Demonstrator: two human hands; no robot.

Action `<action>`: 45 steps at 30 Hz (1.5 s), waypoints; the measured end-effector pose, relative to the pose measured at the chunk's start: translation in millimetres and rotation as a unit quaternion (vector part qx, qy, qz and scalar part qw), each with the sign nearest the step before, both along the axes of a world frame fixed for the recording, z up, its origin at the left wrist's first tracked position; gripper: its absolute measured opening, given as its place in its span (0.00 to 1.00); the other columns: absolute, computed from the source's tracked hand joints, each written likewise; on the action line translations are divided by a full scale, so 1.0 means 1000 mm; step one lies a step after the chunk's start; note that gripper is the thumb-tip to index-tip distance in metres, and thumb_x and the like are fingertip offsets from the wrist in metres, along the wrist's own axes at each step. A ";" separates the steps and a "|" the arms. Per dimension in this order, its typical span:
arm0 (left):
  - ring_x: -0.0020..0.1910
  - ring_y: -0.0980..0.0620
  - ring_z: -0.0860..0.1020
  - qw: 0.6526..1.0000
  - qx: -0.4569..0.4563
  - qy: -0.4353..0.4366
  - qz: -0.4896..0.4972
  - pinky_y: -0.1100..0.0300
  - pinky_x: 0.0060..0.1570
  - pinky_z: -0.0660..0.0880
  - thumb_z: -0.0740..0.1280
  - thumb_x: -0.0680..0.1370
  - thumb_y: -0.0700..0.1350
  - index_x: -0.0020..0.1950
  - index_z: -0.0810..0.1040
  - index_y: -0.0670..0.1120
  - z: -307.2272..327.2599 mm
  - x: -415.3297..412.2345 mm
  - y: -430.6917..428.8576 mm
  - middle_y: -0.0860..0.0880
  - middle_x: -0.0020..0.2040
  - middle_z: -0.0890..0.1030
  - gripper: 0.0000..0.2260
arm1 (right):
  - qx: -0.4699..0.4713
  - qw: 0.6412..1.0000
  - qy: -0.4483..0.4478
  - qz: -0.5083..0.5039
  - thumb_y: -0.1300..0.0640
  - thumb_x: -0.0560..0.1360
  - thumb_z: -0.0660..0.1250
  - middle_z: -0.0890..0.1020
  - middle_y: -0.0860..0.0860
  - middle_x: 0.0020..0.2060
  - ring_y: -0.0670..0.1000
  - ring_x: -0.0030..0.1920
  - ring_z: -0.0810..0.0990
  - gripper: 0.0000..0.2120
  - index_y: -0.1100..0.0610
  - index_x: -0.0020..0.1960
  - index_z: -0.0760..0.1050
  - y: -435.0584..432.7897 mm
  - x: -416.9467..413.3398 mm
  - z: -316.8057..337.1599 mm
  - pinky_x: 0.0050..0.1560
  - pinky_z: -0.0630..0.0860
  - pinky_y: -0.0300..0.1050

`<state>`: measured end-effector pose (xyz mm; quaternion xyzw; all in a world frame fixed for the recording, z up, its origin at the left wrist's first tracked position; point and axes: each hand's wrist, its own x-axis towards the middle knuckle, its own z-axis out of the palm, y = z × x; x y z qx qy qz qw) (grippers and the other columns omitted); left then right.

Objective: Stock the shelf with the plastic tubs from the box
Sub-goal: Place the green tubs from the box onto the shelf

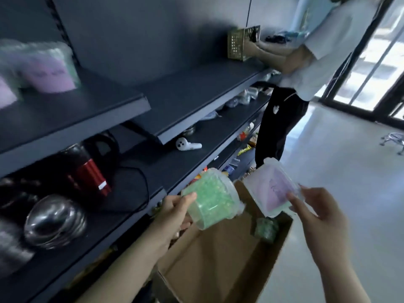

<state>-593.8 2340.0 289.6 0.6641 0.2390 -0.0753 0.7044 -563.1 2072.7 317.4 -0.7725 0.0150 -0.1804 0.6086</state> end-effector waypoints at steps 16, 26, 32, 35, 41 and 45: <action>0.53 0.47 0.82 0.943 -0.036 -0.220 0.249 0.50 0.58 0.77 0.71 0.67 0.52 0.62 0.67 0.42 0.143 -0.222 0.162 0.42 0.57 0.79 0.28 | 0.064 0.957 -0.132 0.249 0.59 0.73 0.71 0.83 0.39 0.41 0.41 0.44 0.82 0.04 0.56 0.47 0.78 0.212 -0.108 0.123 0.43 0.77 0.31; 0.55 0.65 0.77 0.843 0.289 -0.351 0.287 0.70 0.49 0.75 0.75 0.69 0.41 0.55 0.63 0.57 0.175 -0.336 0.255 0.53 0.60 0.73 0.26 | 0.117 0.925 -0.162 0.323 0.62 0.73 0.72 0.84 0.45 0.47 0.40 0.49 0.82 0.04 0.58 0.47 0.78 0.332 -0.189 0.147 0.43 0.74 0.27; 0.67 0.48 0.65 0.627 0.666 -0.292 0.279 0.57 0.64 0.66 0.78 0.65 0.52 0.66 0.62 0.49 0.177 -0.342 0.290 0.48 0.67 0.65 0.36 | 0.069 0.913 -0.189 0.355 0.59 0.73 0.72 0.83 0.41 0.49 0.35 0.45 0.80 0.05 0.53 0.48 0.78 0.376 -0.186 0.168 0.44 0.74 0.27; 0.64 0.40 0.64 0.546 0.767 -0.236 0.241 0.48 0.55 0.75 0.79 0.65 0.49 0.64 0.66 0.48 0.174 -0.332 0.307 0.41 0.66 0.64 0.33 | 0.032 0.902 -0.193 0.384 0.60 0.73 0.73 0.82 0.41 0.50 0.32 0.44 0.80 0.07 0.56 0.49 0.78 0.397 -0.173 0.170 0.42 0.73 0.25; 0.63 0.41 0.65 0.575 0.774 -0.171 0.200 0.44 0.56 0.76 0.78 0.65 0.51 0.65 0.68 0.51 0.156 -0.313 0.316 0.44 0.66 0.64 0.32 | -0.035 0.891 -0.200 0.406 0.56 0.71 0.74 0.81 0.36 0.48 0.43 0.42 0.81 0.08 0.47 0.47 0.77 0.424 -0.134 0.170 0.41 0.72 0.25; 0.65 0.46 0.67 0.594 0.756 -0.192 0.198 0.53 0.62 0.68 0.68 0.72 0.59 0.69 0.65 0.50 0.165 -0.310 0.317 0.48 0.68 0.68 0.29 | -0.063 0.881 -0.210 0.419 0.56 0.71 0.74 0.81 0.37 0.50 0.48 0.45 0.81 0.09 0.50 0.48 0.78 0.439 -0.107 0.165 0.44 0.73 0.27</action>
